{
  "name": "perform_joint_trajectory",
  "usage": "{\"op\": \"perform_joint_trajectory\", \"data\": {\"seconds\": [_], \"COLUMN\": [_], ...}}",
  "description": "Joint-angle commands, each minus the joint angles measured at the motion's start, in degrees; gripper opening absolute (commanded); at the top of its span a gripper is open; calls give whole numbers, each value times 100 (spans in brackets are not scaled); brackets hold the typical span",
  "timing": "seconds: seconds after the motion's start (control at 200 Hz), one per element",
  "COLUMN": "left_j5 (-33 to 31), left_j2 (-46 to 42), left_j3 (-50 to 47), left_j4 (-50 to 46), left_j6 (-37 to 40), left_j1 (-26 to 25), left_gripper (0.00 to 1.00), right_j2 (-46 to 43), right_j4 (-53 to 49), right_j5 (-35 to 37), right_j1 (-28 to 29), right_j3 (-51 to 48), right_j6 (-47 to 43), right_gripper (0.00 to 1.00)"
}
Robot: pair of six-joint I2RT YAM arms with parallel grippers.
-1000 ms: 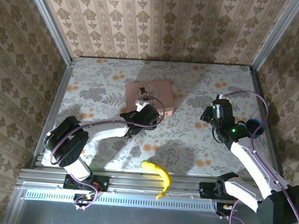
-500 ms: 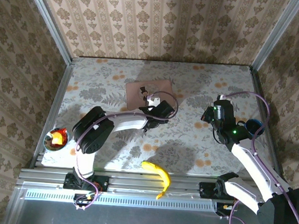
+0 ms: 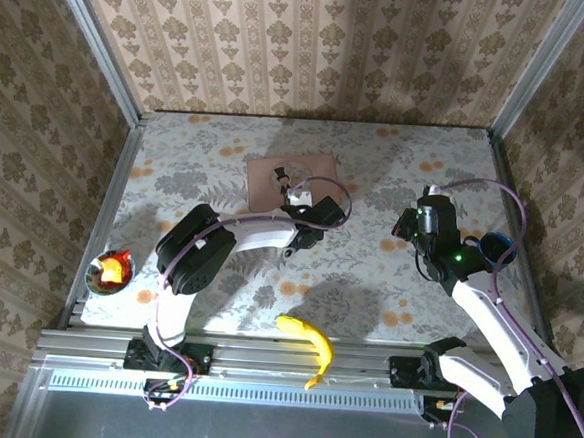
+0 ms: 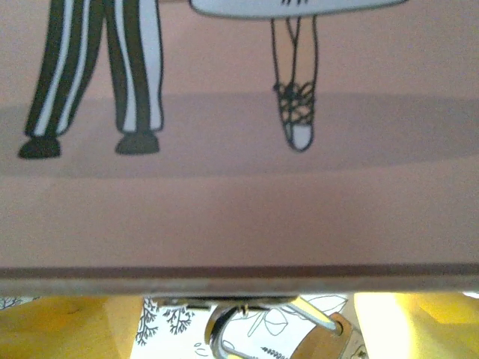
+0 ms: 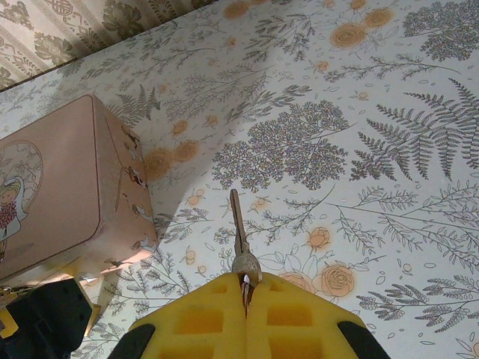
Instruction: Unlock a padlock with a key
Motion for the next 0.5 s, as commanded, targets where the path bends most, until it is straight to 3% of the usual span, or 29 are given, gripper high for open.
{"op": "perform_joint_trajectory", "data": {"seconds": [0.0,0.33,0.495], "left_j5": [42,540,976], "left_j2": [-39,-696,-527], "left_j3": [-160,-777,-651], "left_j4": [-212,-65,336], "left_j6": [96,475,862], "left_j1": [14,-11,61], "left_gripper": [75,69,69], "right_j2": [4,19,26], "right_j4": [63,40,77], "right_j5": [-25,-15,-25], "right_j1": [19,25,18], "right_j3": [-99,-100,-121], "right_j6": [-15,11,55], "right_gripper": [0,0,0]}}
